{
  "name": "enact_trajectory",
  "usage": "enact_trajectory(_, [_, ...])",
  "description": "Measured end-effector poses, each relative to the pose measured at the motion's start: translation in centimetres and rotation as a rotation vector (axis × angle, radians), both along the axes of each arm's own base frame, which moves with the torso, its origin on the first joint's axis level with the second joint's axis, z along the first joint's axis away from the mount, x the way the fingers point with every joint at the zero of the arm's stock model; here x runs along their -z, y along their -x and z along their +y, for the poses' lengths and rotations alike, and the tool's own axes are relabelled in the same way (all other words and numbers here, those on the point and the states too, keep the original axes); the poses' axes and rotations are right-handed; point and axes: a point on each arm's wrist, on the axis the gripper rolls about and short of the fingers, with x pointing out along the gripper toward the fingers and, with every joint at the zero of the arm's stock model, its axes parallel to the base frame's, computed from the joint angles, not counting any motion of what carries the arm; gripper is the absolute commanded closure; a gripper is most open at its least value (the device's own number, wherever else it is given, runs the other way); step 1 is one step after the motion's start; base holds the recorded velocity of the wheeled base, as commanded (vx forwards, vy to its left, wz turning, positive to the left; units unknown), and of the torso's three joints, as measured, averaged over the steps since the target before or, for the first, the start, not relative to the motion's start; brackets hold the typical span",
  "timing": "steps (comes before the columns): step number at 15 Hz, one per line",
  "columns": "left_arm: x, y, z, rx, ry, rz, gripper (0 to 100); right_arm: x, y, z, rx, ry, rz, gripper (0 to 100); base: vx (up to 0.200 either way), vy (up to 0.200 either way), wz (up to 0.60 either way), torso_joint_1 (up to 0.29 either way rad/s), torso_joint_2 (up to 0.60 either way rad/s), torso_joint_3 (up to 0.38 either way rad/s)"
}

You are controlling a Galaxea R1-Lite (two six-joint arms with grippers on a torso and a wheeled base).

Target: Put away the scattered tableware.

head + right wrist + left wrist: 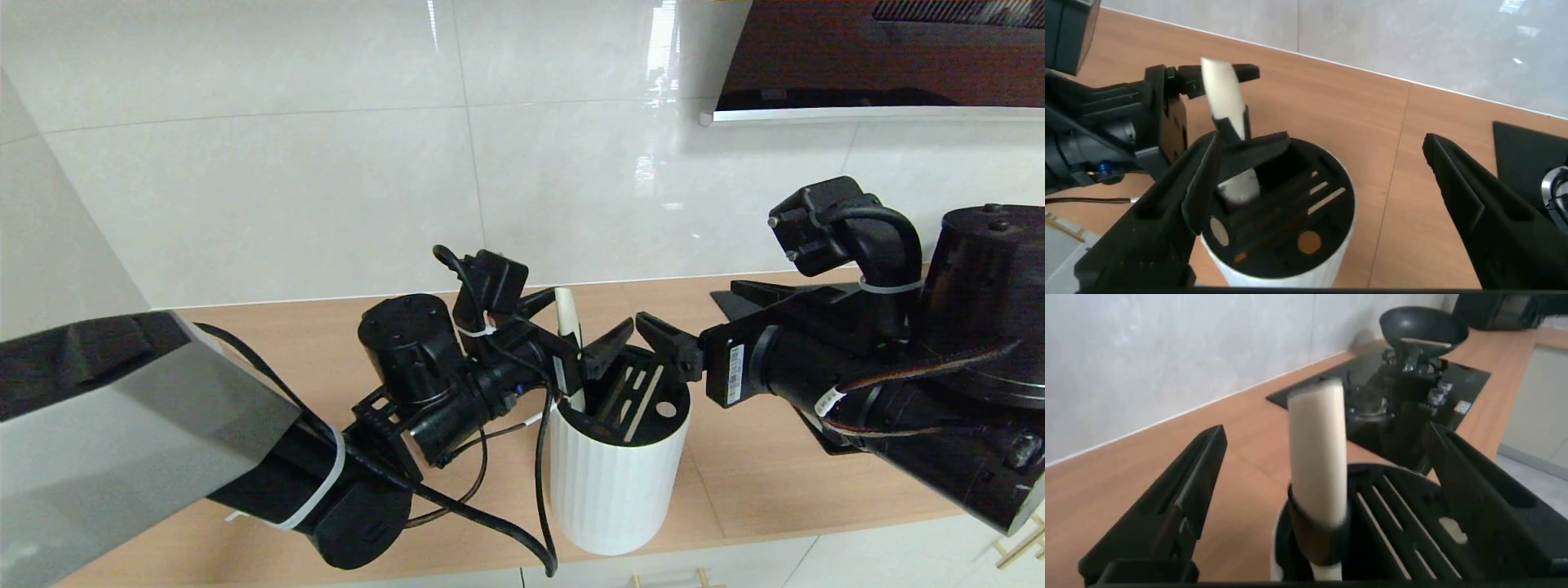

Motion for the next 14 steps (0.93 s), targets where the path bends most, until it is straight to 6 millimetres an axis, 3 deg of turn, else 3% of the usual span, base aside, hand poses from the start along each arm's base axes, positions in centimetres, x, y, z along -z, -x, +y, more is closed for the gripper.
enact_trajectory(3, [-2.2,0.6,0.9,-0.037,0.032,-0.057,0,-0.1,0.0,0.0,0.000,-0.004,-0.004,0,0.000,0.000,0.00,0.000,0.00,0.000])
enact_trajectory(9, [-9.1,3.1,4.9,-0.130,0.123,-0.244,0,-0.3,-0.2,-0.5,0.019,-0.009,-0.009,0,0.000,0.000,0.00,0.000,0.00,0.000])
enact_trajectory(14, [-14.1,8.1,8.8,-0.162,0.213,-0.358,0,-2.0,0.4,-3.3,0.076,-0.064,-0.057,0,0.000,0.000,0.00,0.000,0.00,0.000])
